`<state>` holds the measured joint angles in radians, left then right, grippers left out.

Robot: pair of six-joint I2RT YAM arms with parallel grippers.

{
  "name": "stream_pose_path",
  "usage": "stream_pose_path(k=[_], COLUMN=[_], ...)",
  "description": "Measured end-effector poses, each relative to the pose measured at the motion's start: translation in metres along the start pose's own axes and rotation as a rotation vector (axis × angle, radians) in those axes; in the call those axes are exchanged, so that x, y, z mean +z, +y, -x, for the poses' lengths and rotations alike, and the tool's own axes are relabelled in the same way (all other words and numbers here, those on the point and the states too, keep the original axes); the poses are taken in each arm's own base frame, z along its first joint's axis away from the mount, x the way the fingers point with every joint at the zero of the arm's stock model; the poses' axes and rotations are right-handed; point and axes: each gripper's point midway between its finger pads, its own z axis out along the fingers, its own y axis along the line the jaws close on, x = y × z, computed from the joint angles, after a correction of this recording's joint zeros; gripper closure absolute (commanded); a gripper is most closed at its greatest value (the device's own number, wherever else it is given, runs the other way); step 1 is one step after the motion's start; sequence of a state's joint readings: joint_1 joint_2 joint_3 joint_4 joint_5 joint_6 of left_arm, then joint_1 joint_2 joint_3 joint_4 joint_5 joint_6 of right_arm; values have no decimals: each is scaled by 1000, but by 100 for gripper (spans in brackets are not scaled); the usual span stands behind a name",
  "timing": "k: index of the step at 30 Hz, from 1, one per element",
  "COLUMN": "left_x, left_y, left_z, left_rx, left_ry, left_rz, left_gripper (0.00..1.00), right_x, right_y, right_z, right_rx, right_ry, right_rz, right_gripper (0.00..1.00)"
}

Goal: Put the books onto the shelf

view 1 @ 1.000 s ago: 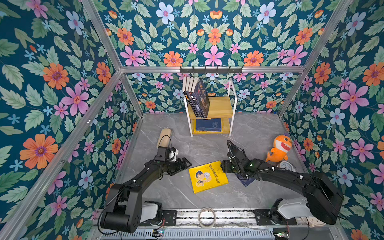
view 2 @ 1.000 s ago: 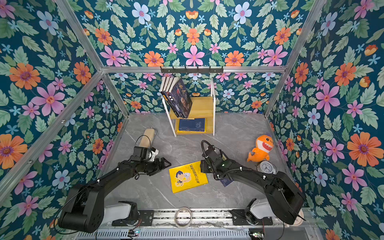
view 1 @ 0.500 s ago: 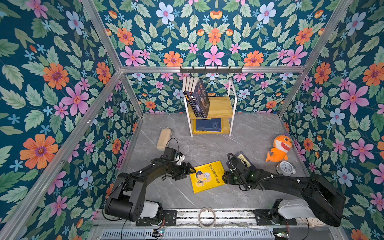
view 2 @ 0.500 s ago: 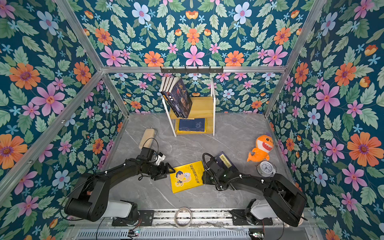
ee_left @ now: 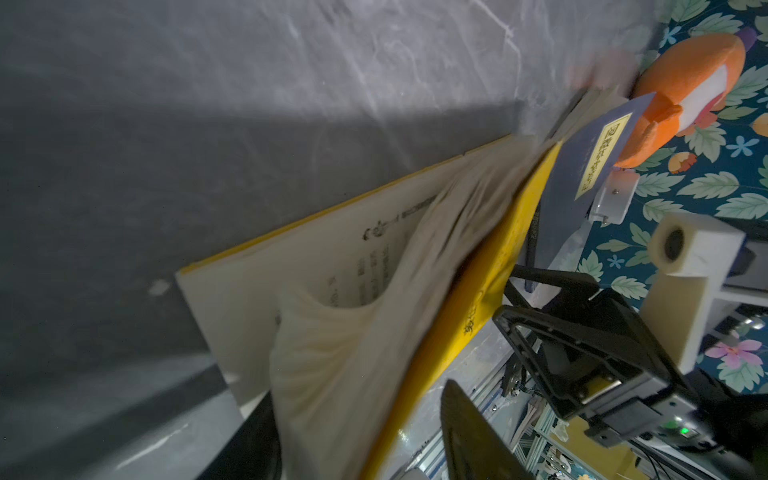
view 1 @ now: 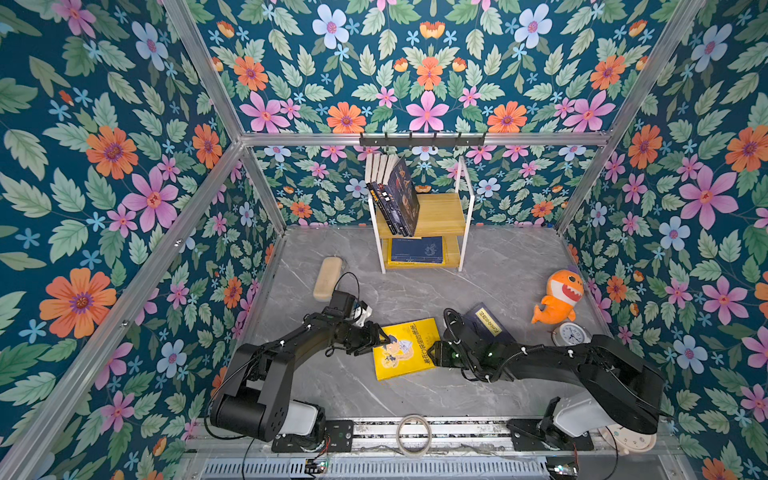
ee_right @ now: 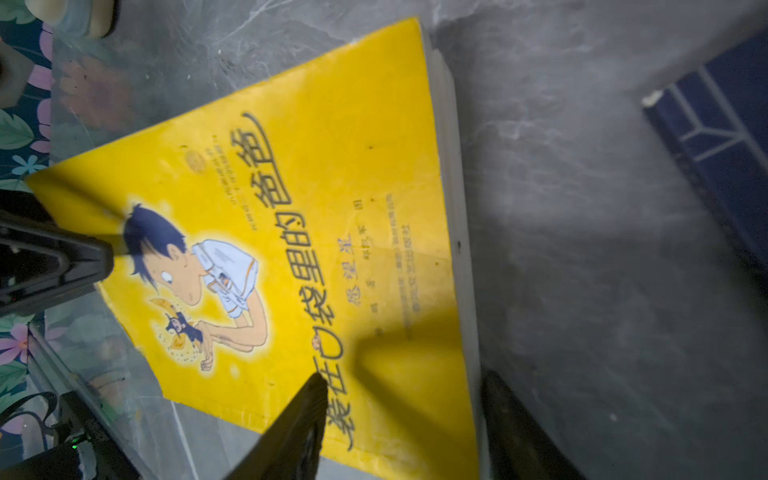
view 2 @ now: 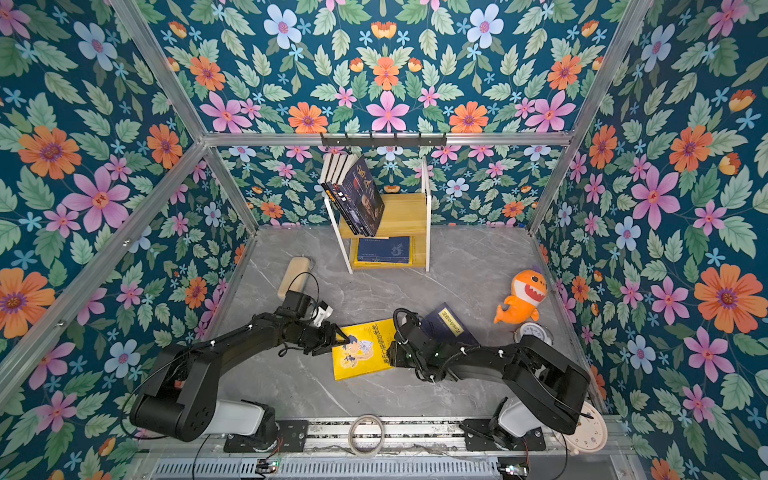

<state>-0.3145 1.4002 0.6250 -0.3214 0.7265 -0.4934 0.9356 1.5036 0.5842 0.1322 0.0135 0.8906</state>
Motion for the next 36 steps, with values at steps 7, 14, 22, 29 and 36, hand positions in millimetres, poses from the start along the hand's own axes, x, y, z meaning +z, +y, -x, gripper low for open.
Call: stream_pose_path(k=[7, 14, 22, 29, 36], left_x=[-7, -11, -14, -19, -20], left_y=[-10, -11, -15, -22, -23], left_z=[12, 17, 23, 30, 31], left_rx=[5, -8, -26, -29, -26], left_ry=[-40, -65, -69, -88, -91], left_rz=[-6, -2, -25, -43, -46], left_gripper=[60, 75, 100, 100, 100], right_x=[6, 10, -2, -39, -49], right_y=[8, 9, 2, 21, 50], right_z=[5, 8, 5, 3, -9], right_rx=[4, 8, -7, -302, -786], right_ry=[-8, -20, -12, -92, -180], right_rz=[-10, -13, -44, -61, -99], right_gripper=[41, 41, 34, 29, 27])
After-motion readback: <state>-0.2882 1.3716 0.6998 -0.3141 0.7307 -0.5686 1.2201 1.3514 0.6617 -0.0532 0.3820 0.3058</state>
